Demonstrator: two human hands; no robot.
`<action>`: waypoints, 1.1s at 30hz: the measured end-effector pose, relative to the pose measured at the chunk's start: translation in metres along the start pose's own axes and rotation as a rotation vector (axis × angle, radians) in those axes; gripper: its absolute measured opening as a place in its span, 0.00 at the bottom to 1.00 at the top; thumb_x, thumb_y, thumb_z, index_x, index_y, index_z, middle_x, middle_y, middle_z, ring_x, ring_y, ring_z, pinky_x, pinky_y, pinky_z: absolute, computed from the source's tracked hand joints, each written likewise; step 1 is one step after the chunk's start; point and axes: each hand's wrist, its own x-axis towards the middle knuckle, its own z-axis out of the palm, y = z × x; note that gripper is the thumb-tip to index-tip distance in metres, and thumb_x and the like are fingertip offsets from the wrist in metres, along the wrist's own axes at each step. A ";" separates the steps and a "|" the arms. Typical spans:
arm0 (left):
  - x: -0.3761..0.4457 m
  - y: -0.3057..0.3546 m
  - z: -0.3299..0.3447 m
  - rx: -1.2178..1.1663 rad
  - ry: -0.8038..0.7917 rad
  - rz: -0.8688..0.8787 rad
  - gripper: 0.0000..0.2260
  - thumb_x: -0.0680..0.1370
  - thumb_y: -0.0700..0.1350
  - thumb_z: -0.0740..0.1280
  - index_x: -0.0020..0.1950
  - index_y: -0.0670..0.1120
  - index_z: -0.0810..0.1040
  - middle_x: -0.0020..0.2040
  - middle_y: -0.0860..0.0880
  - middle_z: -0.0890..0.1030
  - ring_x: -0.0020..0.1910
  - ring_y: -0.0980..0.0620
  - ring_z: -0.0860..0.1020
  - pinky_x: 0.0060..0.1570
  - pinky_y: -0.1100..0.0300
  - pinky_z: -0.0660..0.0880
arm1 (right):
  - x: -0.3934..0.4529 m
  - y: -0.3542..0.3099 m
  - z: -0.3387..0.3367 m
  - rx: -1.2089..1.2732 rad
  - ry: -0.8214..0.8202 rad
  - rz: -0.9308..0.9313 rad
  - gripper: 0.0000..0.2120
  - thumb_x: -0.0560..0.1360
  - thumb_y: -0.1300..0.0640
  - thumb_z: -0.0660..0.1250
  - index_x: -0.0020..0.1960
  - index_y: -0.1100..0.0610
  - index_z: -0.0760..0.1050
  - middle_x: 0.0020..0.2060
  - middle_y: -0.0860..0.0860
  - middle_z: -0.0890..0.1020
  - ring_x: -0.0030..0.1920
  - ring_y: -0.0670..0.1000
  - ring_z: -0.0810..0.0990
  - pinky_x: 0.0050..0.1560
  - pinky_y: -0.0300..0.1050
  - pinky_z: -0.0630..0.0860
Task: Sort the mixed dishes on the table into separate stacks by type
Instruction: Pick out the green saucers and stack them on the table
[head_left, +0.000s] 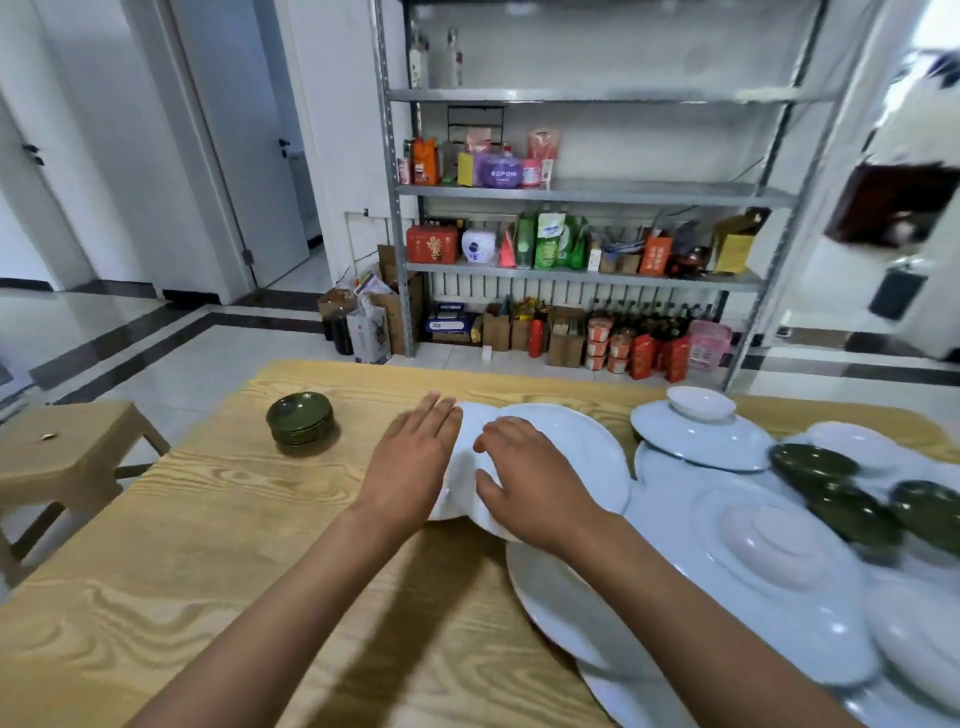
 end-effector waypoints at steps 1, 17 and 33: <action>0.003 0.013 -0.003 -0.024 -0.001 0.021 0.30 0.65 0.32 0.74 0.67 0.38 0.74 0.67 0.40 0.74 0.69 0.41 0.70 0.61 0.48 0.72 | -0.006 0.009 -0.008 -0.009 0.012 0.019 0.15 0.78 0.53 0.61 0.63 0.56 0.75 0.63 0.52 0.76 0.65 0.51 0.70 0.66 0.44 0.64; 0.043 0.241 -0.030 -0.476 0.056 0.370 0.19 0.83 0.45 0.54 0.75 0.45 0.63 0.77 0.48 0.59 0.77 0.51 0.53 0.73 0.57 0.53 | -0.152 0.204 -0.140 -0.061 0.104 0.828 0.13 0.71 0.64 0.64 0.52 0.55 0.81 0.50 0.53 0.83 0.52 0.57 0.80 0.47 0.44 0.74; 0.031 0.291 -0.007 -0.563 -0.169 0.414 0.14 0.82 0.49 0.55 0.56 0.46 0.77 0.58 0.50 0.77 0.55 0.52 0.74 0.56 0.55 0.71 | -0.183 0.247 -0.118 -0.072 -0.045 0.940 0.10 0.66 0.68 0.61 0.32 0.56 0.75 0.30 0.52 0.78 0.36 0.54 0.78 0.33 0.42 0.72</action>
